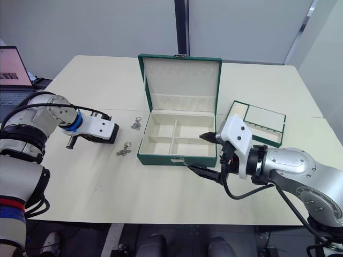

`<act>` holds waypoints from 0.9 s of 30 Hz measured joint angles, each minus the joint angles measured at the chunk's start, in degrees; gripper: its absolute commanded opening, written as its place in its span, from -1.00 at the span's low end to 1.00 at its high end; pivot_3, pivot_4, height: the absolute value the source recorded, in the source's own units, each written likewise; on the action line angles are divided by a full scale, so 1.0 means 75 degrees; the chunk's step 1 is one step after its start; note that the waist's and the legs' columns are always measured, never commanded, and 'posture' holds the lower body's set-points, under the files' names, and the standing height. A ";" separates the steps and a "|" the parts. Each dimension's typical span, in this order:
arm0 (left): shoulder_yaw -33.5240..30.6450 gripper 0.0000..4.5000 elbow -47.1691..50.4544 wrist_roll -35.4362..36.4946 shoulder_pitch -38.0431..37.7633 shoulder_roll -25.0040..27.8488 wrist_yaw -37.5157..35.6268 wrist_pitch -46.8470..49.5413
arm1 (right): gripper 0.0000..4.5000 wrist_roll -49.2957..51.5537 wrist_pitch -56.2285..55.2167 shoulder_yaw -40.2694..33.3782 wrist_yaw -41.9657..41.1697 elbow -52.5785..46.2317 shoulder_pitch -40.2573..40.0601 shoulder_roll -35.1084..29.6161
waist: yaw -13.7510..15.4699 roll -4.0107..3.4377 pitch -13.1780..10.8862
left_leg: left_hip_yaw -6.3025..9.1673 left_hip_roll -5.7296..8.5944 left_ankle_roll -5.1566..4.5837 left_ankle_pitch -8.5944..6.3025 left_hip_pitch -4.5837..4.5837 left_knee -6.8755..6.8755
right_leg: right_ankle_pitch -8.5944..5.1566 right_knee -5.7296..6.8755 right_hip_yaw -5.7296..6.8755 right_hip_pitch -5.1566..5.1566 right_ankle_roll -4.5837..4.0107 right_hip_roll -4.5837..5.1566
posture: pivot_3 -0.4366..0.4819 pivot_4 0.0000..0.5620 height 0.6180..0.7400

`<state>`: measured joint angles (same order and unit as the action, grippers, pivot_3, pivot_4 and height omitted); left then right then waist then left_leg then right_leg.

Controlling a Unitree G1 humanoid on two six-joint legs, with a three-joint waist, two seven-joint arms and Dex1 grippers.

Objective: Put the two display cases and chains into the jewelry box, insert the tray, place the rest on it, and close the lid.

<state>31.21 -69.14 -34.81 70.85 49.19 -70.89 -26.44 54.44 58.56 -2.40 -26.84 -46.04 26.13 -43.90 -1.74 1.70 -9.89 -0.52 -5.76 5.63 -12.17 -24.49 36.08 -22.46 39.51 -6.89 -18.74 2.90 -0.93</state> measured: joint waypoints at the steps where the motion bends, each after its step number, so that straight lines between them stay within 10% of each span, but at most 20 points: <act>1: -0.0001 -0.98 -0.0007 0.0001 0.0004 -0.0002 -0.0002 0.0000 | 1.00 0.0036 0.0000 0.0000 0.0023 -0.0003 0.0000 0.0000 | 0.0000 0.0000 0.0000 | 0.0001 0.0000 -0.0001 0.0000 0.0000 0.0000 | 0.0000 0.0000 0.0000 0.0000 0.0000 0.0000 | -0.05 -0.47 1.00; 17: -0.0467 -0.98 0.0479 0.0879 0.0593 0.0360 -0.2125 0.1121 | 1.00 -0.0129 -0.0089 -0.0212 -0.0130 0.0176 -0.0161 -0.0469 | -0.0006 0.0001 0.0000 | 0.0000 0.0000 -0.0001 0.0002 -0.0001 0.0000 | 0.0000 0.0004 0.0004 -0.0002 0.0000 0.0000 | -0.05 -0.47 1.00; 27: 0.1693 -0.98 0.5179 0.5437 0.0480 0.3146 -0.2838 0.4426 | 1.00 -0.0113 -0.0136 -0.1610 -0.0418 0.0181 -0.1560 -0.0924 | -0.0019 -0.0002 0.0000 | 0.0018 -0.0002 -0.0002 0.0003 0.0006 0.0005 | -0.0001 0.0009 0.0011 0.0016 0.0002 -0.0001 | -0.05 -0.47 1.00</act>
<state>43.90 -30.29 5.97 74.45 72.78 -92.18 6.75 53.59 57.54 -14.47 -29.97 -44.68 14.43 -50.84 -1.89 1.68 -9.89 -0.39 -5.78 5.61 -12.15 -24.44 36.11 -22.47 39.58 -6.81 -18.62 2.92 -0.94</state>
